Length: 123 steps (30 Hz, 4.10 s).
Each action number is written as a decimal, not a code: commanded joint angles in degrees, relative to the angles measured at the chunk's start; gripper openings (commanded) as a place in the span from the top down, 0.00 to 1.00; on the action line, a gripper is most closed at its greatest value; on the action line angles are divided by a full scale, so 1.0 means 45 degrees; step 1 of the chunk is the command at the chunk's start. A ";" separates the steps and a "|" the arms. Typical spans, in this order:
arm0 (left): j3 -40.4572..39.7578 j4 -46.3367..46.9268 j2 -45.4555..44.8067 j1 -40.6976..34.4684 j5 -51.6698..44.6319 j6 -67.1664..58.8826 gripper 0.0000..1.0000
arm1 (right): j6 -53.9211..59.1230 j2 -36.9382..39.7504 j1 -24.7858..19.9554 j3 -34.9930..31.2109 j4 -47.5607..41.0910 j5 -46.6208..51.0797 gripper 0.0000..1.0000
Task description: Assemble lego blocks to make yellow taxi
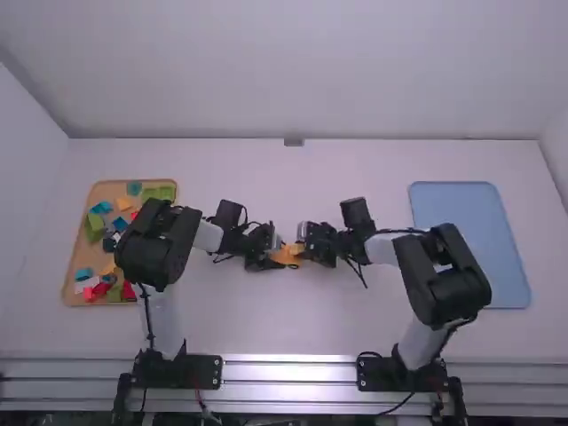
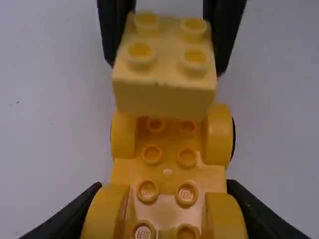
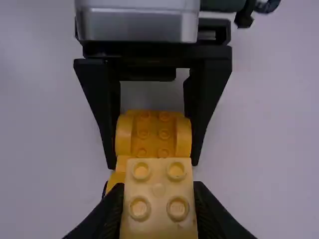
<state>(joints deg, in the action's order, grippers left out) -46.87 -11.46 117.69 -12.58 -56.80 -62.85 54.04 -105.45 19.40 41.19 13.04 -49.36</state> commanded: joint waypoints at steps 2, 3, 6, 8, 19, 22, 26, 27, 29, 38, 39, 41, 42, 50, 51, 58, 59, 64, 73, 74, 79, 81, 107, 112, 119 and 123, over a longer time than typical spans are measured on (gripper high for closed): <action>0.0126 0.0199 0.0316 -0.0049 0.0549 0.0767 0.59 | -0.0641 -0.0165 0.0024 0.0447 -0.0306 0.0325 0.84; 0.0126 0.0189 0.0316 -0.0102 0.0622 0.0772 0.60 | -0.0593 -0.0165 0.0024 0.0627 -0.0729 0.0408 0.84; 0.0121 0.0199 0.0316 -0.0126 0.0831 0.0777 0.60 | -0.0087 -0.0180 0.0049 0.0947 -0.1511 0.0423 0.85; 0.0126 0.0199 0.0316 -0.0214 0.0865 0.0777 0.60 | 0.0015 -0.0364 0.0044 0.1132 -0.1753 0.0403 0.86; 0.0709 -0.0821 0.0316 -0.0291 0.1632 0.1428 0.62 | -0.0049 -0.1287 0.0204 0.1826 -0.2093 0.0311 0.86; 0.1205 -0.1817 0.0316 -0.0291 0.2200 0.2210 0.60 | -0.0053 -0.1287 0.0340 0.1855 -0.2035 0.0845 0.87; 0.1928 -0.3211 0.0316 -0.0291 0.2210 0.2555 0.59 | -0.0053 -0.1287 0.0539 0.1841 -0.2103 0.1423 0.88; 0.2025 -0.3434 0.0316 -0.0291 0.2210 0.2710 0.59 | -0.0058 -0.1287 0.0534 0.1841 -0.2113 0.1467 0.88; 0.2297 -0.4095 0.0316 -0.0291 0.2205 0.3118 0.59 | -0.0049 -0.1287 0.0520 0.1841 -0.2098 0.1462 0.89; 0.2589 -0.4653 0.0311 -0.0267 0.2200 0.3113 0.60 | 0.1015 -0.0714 0.0107 0.1841 -0.2909 0.0665 0.90; 0.2589 -0.4653 0.0311 -0.0291 0.2205 0.3113 0.60 | 0.1156 -0.0714 0.0117 0.1846 -0.2948 0.0636 0.90; 0.2584 -0.4658 0.0316 -0.0350 0.2205 0.3113 0.61 | 0.1234 -0.0714 0.0092 0.1841 -0.3031 0.0733 0.91; 0.2579 -0.4653 0.0311 -0.0350 0.2205 0.3113 0.61 | 0.1234 -0.0714 0.0092 0.1841 -0.3060 0.0748 0.90; 0.1914 -0.3235 0.0311 -0.0374 0.2166 0.3104 0.64 | 0.1433 -0.0733 0.0316 0.1841 -0.3400 0.0976 0.90; 0.1846 -0.3084 0.0311 -0.0374 0.2161 0.3094 0.65 | 0.1418 -0.0733 0.0379 0.1841 -0.3385 0.0986 0.90; 0.1569 -0.2429 0.0311 -0.0369 0.2161 0.2671 0.69 | 0.0933 -0.0733 0.0539 0.1841 -0.3279 0.1613 0.89; 0.1593 -0.2424 0.0311 -0.0369 0.2157 0.2642 0.69 | 0.0913 -0.0733 0.0534 0.1841 -0.3283 0.1598 0.88; 0.1826 -0.2735 0.0316 -0.0369 0.2166 0.2681 0.69 | 0.0986 -0.0733 0.0534 0.1841 -0.3133 0.1258 0.68; 0.2011 -0.2992 0.0316 -0.0374 0.2171 0.2676 0.70 | 0.0597 -0.0505 0.0330 0.1851 -0.2637 0.0058 0.34; 0.2016 -0.3041 0.0311 -0.0369 0.2171 0.2676 0.70 | 0.0622 -0.0248 0.0160 0.1851 -0.2851 -0.0204 0.33; 0.2016 -0.3186 0.0311 -0.0364 0.2171 0.2676 0.70 | 0.1792 0.0452 -0.0529 0.1841 -0.4114 -0.0495 0.44; 0.2016 -0.3230 0.0311 -0.0359 0.2166 0.2676 0.70 | 0.2021 0.0486 -0.0748 0.1841 -0.4493 -0.0491 0.57; 0.1977 -0.3317 0.0311 -0.0291 0.2166 0.2773 0.74 | 0.0248 0.0194 0.0432 0.0923 -0.2895 0.1506 1.00; 0.1977 -0.3308 0.0311 -0.0296 0.2166 0.2773 0.75 | 0.0015 0.0194 0.0403 0.0923 -0.1783 0.0695 1.00; 0.1977 -0.3322 0.0311 -0.0282 0.2161 0.2769 0.76 | 0.0049 0.0189 0.0369 0.0918 -0.2195 0.0432 1.00; 0.1977 -0.3361 0.0316 -0.0287 0.2166 0.2769 0.77 | 0.0039 0.0189 0.0806 0.0903 -0.2647 0.1297 1.00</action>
<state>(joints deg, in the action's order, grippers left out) -39.79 -28.27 116.84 -13.78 -53.71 -52.10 54.33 -104.14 22.04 45.91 1.50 -44.91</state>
